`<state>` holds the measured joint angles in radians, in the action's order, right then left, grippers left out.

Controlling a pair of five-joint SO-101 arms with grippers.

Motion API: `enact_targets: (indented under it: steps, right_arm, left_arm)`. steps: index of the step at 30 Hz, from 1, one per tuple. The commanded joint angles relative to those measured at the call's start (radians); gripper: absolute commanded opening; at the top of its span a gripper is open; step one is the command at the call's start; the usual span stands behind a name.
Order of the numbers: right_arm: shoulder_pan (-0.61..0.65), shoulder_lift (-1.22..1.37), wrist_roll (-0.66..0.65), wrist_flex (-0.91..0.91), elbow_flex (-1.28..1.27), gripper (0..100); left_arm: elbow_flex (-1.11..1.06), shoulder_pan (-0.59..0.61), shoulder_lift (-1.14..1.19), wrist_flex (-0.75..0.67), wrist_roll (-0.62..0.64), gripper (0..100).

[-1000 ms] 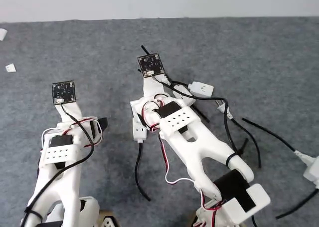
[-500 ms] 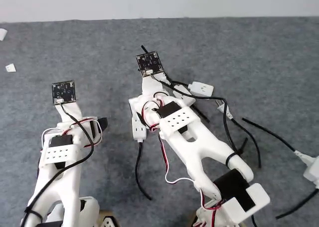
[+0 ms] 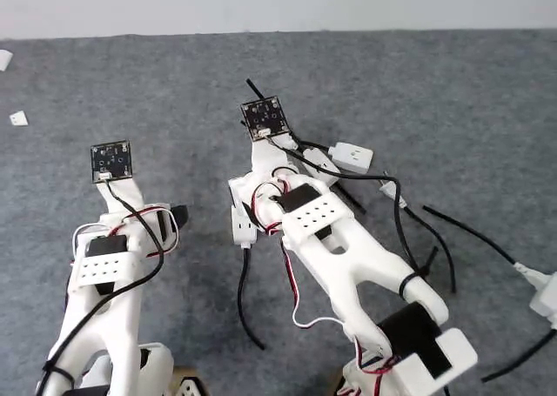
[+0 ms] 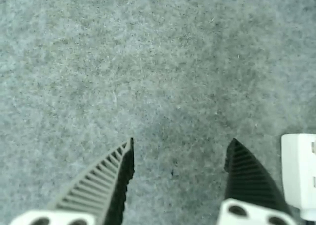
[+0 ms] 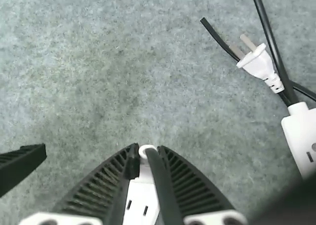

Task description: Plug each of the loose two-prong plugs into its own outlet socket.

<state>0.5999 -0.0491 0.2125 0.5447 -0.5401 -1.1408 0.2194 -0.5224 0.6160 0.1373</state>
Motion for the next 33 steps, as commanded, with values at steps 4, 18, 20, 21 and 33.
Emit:
enact_targets:
  steps: [4, 18, 20, 21, 33]
  right_arm:
    - [-0.001, -0.050, -0.008, -0.024, -0.008, 0.8]
    - [0.044, -0.116, -0.054, -0.028, -0.158, 0.8]
    - [0.044, -0.128, -0.055, -0.027, -0.176, 0.8]
    - [0.044, -0.134, -0.058, -0.027, -0.186, 0.8]
    - [0.053, -0.150, -0.127, -0.033, -0.230, 0.8]
  left_arm:
    - [0.013, 0.003, -0.029, -0.003, -0.008, 28]
    - [0.012, 0.003, -0.029, -0.003, -0.008, 28]
    - [0.012, 0.003, -0.029, -0.003, -0.008, 28]
    - [0.012, 0.003, -0.029, -0.003, -0.008, 28]
    - [0.012, 0.003, -0.029, -0.003, -0.008, 28]
